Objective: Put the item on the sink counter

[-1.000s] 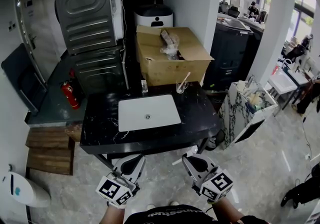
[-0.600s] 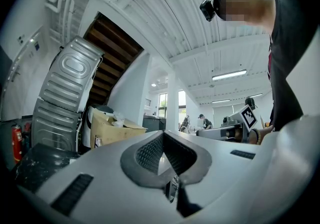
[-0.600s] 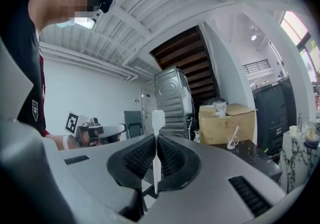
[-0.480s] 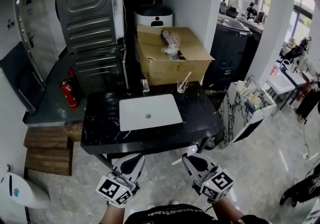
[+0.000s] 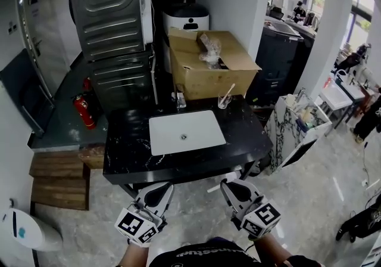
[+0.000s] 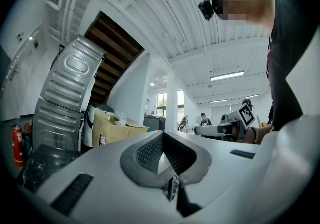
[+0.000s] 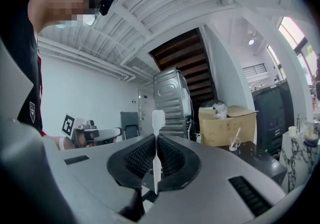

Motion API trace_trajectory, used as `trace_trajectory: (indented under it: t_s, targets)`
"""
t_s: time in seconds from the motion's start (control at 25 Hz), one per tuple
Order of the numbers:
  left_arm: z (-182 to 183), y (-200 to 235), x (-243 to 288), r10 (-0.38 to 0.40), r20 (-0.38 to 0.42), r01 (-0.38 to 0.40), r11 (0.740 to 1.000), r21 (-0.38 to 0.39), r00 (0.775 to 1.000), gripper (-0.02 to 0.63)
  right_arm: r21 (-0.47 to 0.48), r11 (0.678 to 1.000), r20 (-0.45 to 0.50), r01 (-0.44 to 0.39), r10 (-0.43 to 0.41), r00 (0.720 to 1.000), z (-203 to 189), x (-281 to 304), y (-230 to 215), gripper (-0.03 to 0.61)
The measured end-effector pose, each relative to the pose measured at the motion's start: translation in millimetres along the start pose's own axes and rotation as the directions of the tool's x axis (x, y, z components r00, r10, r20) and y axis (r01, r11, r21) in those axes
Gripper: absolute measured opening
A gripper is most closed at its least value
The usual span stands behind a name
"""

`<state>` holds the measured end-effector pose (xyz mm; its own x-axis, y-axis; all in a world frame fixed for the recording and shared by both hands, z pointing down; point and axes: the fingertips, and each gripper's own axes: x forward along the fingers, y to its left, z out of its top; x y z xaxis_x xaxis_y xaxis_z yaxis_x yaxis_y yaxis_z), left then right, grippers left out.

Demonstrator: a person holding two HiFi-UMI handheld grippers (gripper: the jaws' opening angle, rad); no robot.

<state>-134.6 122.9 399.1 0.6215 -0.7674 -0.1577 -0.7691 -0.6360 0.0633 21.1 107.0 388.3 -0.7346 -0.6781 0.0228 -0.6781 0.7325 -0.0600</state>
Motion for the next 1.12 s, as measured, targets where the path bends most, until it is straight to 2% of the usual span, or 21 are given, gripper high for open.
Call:
trace_trajectory:
  t_s: [0.2, 0.36, 0.56, 0.8, 0.96, 1.12]
  targets:
    - [-8.7, 16.3, -2.2, -0.001, -0.007, 0.001, 1.0, -0.029, 1.0, 0.015, 0.003, 1.0, 0.002, 0.022, -0.022, 1.0, -2.9, 9.4, -0.6, 0.044]
    - [-15.9, 24.9, 13.0, -0.018, -0.01, 0.018, 0.999, -0.031, 1.0, 0.015, -0.016, 0.998, -0.018, 0.055, -0.055, 0.998, -9.3, 17.0, -19.9, 0.044]
    - [-28.4, 44.3, 46.1, -0.023, -0.021, 0.022, 0.999, -0.029, 1.0, 0.015, 0.019, 0.999, 0.051, 0.043, -0.044, 0.998, -2.0, 44.2, -50.0, 0.044]
    - [-42.6, 87.1, 113.5, -0.017, -0.036, 0.017, 1.0, -0.007, 0.999, 0.015, -0.005, 1.0, 0.096, 0.021, -0.021, 0.995, 1.2, 94.4, -116.4, 0.044]
    - [-41.0, 106.1, 172.6, -0.003, -0.031, 0.003, 1.0, 0.005, 1.0, 0.015, 0.006, 1.0, 0.064, 0.003, -0.003, 0.998, 0.7, 117.2, -173.4, 0.044]
    - [-31.4, 114.7, 230.1, 0.011, -0.031, -0.011, 1.0, 0.013, 0.999, 0.015, 0.021, 0.999, 0.074, -0.04, 0.038, 0.997, 22.9, 135.6, -223.9, 0.044]
